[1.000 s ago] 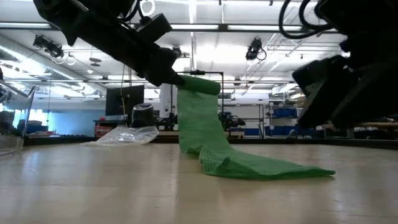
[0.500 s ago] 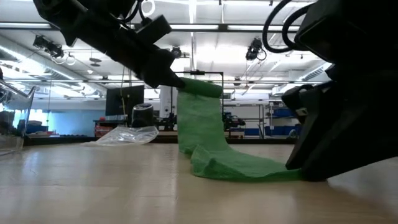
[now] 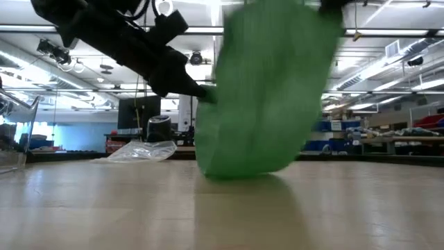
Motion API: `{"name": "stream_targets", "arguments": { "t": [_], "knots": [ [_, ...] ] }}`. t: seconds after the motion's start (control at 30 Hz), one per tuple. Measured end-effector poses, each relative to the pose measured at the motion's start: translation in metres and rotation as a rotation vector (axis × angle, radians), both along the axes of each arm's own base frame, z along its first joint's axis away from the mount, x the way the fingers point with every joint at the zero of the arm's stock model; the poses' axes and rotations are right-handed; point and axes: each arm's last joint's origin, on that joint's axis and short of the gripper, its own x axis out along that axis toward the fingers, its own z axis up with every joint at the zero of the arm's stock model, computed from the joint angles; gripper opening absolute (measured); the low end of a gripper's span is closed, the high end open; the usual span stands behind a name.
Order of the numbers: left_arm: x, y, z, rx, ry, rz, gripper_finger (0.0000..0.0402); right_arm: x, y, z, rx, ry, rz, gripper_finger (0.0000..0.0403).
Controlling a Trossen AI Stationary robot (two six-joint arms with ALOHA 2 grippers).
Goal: Roll bandage
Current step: Roll the green bandage
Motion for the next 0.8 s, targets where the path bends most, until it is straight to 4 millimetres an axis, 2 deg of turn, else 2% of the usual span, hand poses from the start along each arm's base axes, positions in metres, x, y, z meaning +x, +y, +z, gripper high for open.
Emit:
{"name": "stream_targets", "arguments": {
  "t": [0.23,0.3,0.5,0.8],
  "knots": [
    [-0.005,-0.023,0.000,0.006,-0.007,-0.053,0.0005,-0.009,-0.016,0.092,-0.149,-0.167,-0.034,0.0001],
    [-0.007,-0.028,0.000,0.017,-0.008,-0.057,0.0005,-0.012,-0.023,0.112,-0.187,-0.206,-0.023,0.0001],
    [-0.010,-0.038,0.001,0.052,0.000,-0.074,0.0005,-0.020,-0.049,0.152,-0.289,-0.293,-0.056,0.0001],
    [-0.013,-0.046,0.001,0.074,0.008,-0.099,0.0005,-0.033,-0.091,0.197,-0.404,-0.424,-0.215,0.0000]
  ]
}}
